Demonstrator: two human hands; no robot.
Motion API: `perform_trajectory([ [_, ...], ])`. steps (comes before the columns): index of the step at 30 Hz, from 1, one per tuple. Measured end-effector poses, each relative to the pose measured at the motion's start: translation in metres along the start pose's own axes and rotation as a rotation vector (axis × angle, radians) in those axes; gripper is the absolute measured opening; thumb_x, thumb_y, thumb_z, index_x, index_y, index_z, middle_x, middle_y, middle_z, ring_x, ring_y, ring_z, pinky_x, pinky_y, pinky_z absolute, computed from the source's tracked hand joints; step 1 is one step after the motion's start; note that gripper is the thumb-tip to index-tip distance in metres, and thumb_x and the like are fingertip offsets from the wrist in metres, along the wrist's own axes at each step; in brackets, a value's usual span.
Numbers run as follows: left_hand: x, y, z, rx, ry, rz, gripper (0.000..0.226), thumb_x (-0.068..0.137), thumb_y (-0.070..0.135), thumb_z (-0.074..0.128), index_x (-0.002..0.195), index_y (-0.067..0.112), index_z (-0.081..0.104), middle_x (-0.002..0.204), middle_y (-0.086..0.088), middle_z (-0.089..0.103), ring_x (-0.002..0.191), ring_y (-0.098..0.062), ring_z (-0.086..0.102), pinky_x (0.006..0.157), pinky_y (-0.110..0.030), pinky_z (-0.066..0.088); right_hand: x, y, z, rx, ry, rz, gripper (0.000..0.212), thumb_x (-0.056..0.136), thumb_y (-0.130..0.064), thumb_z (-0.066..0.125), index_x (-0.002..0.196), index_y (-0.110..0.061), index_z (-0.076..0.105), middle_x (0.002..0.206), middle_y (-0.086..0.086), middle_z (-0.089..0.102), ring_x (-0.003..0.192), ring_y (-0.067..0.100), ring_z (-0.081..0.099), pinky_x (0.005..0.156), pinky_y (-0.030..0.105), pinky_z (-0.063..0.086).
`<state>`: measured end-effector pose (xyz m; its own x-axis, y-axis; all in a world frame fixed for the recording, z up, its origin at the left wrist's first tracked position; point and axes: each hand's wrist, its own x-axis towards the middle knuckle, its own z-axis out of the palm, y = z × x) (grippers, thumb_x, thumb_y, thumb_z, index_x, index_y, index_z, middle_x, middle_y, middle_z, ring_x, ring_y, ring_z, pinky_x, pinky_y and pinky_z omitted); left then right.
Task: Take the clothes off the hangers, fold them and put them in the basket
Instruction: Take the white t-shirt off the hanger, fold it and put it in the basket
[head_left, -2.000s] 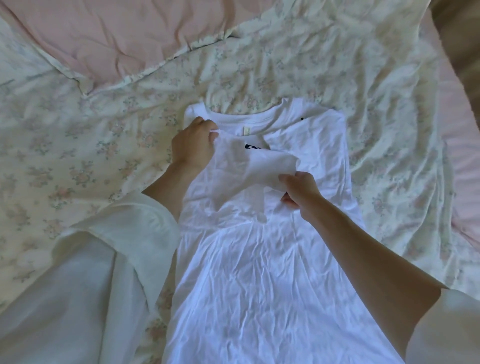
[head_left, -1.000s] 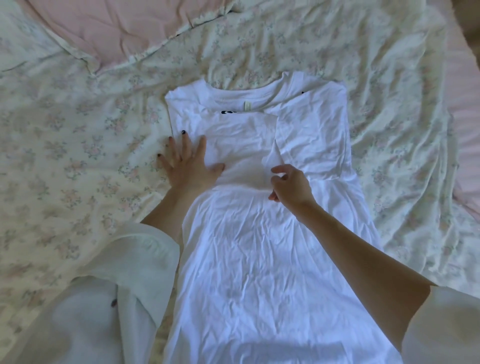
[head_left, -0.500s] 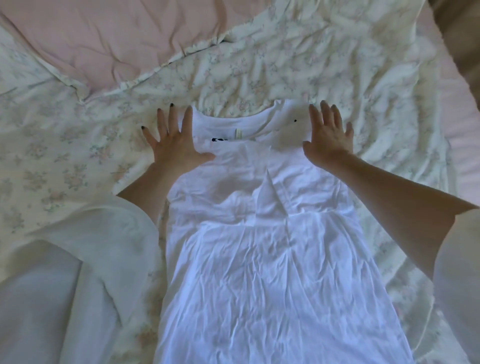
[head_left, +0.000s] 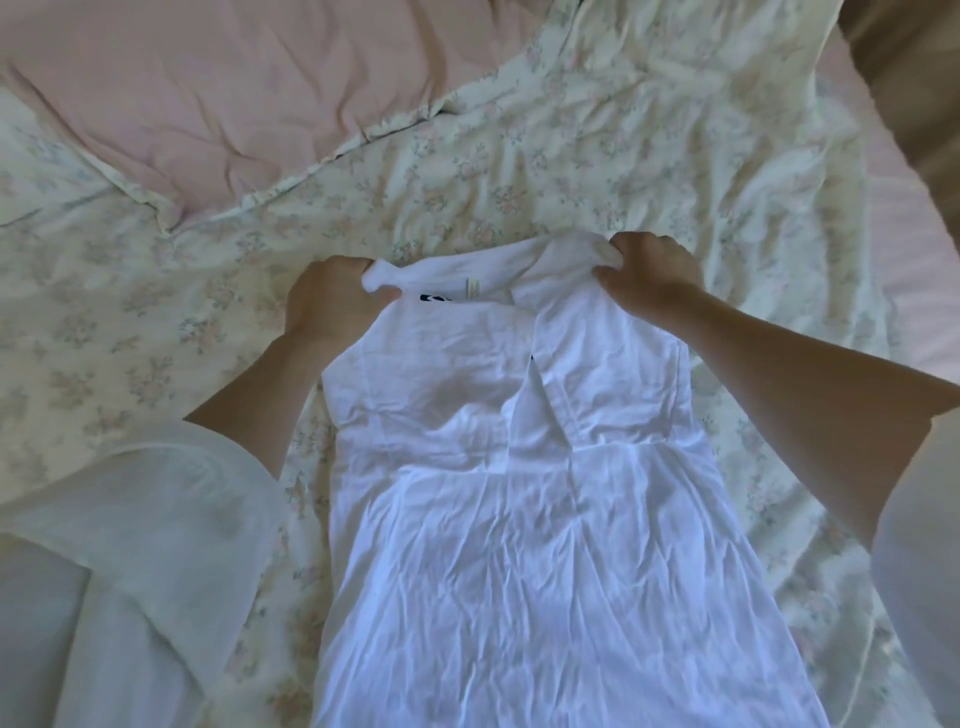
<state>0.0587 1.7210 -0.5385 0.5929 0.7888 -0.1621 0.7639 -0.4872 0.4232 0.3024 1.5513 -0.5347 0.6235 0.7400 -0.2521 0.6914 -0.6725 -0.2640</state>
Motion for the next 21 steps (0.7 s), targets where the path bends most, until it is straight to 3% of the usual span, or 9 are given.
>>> perform_trajectory([
  [3,-0.030,0.002,0.001,-0.040,0.098,0.070,0.032,0.087,0.018,0.063,0.060,0.012,0.047,0.052,0.003,0.043,0.061,-0.022,0.047,0.055,-0.025,0.028,-0.032,0.001,-0.004,0.058,0.141,-0.046,0.012,0.091,-0.020,0.045,0.084,-0.010,0.045,0.075,0.008,0.051,0.074,0.027,0.046,0.070,0.031,0.029],
  [6,-0.073,0.005,0.006,-0.077,0.137,0.111,0.022,0.087,0.016,0.063,0.070,0.003,0.060,0.061,-0.005,0.053,0.062,-0.022,0.050,0.057,-0.026,0.033,-0.071,0.004,-0.002,0.102,0.181,-0.065,0.016,0.094,-0.022,0.043,0.087,-0.008,0.043,0.072,0.011,0.049,0.071,0.028,0.044,0.071,0.032,0.030],
  [10,-0.131,0.003,0.008,-0.083,0.171,0.121,0.017,0.089,0.016,0.061,0.079,0.002,0.063,0.065,-0.002,0.052,0.060,-0.023,0.050,0.057,-0.026,0.032,-0.125,0.016,0.009,0.137,0.204,-0.097,0.019,0.093,-0.022,0.041,0.080,-0.009,0.035,0.054,0.004,0.037,0.064,0.038,0.049,0.072,0.035,0.031],
  [12,-0.162,-0.002,0.006,-0.047,0.189,0.212,0.009,0.086,0.009,0.063,0.083,0.002,0.064,0.067,-0.007,0.059,0.059,-0.028,0.056,0.054,-0.026,0.035,-0.152,0.023,0.010,0.150,0.192,-0.121,0.021,0.089,-0.025,0.034,0.082,-0.006,0.039,0.051,0.004,0.036,0.062,0.040,0.052,0.068,0.033,0.029],
  [13,-0.178,-0.006,0.006,-0.012,0.184,0.267,0.004,0.084,0.005,0.065,0.086,0.002,0.065,0.072,-0.010,0.064,0.058,-0.030,0.059,0.053,-0.027,0.039,-0.165,0.027,0.011,0.144,0.188,-0.135,0.025,0.088,-0.025,0.033,0.087,-0.003,0.046,0.053,0.009,0.044,0.062,0.042,0.053,0.067,0.033,0.030],
  [16,-0.227,-0.009,0.007,0.059,0.122,0.319,0.022,0.075,-0.005,0.069,0.095,0.004,0.067,0.086,-0.014,0.070,0.057,-0.034,0.063,0.053,-0.034,0.048,-0.206,0.042,0.017,0.095,0.181,-0.192,0.038,0.090,-0.016,0.038,0.121,0.000,0.052,0.073,0.024,0.062,0.071,0.045,0.057,0.080,0.041,0.038],
  [18,-0.256,-0.008,0.012,0.068,0.077,0.324,0.030,0.071,-0.007,0.071,0.097,0.007,0.066,0.088,-0.012,0.070,0.056,-0.035,0.063,0.054,-0.036,0.050,-0.233,0.055,0.024,0.033,0.197,-0.272,0.047,0.086,-0.015,0.037,0.131,-0.007,0.051,0.083,0.019,0.062,0.072,0.039,0.059,0.082,0.042,0.041],
  [21,-0.297,-0.011,0.023,0.074,0.006,0.326,0.038,0.068,-0.006,0.071,0.098,0.013,0.062,0.088,-0.010,0.070,0.058,-0.035,0.064,0.057,-0.037,0.053,-0.269,0.082,0.032,-0.086,0.162,-0.381,0.053,0.081,-0.019,0.034,0.130,-0.018,0.054,0.088,0.013,0.058,0.068,0.032,0.061,0.074,0.042,0.045],
])
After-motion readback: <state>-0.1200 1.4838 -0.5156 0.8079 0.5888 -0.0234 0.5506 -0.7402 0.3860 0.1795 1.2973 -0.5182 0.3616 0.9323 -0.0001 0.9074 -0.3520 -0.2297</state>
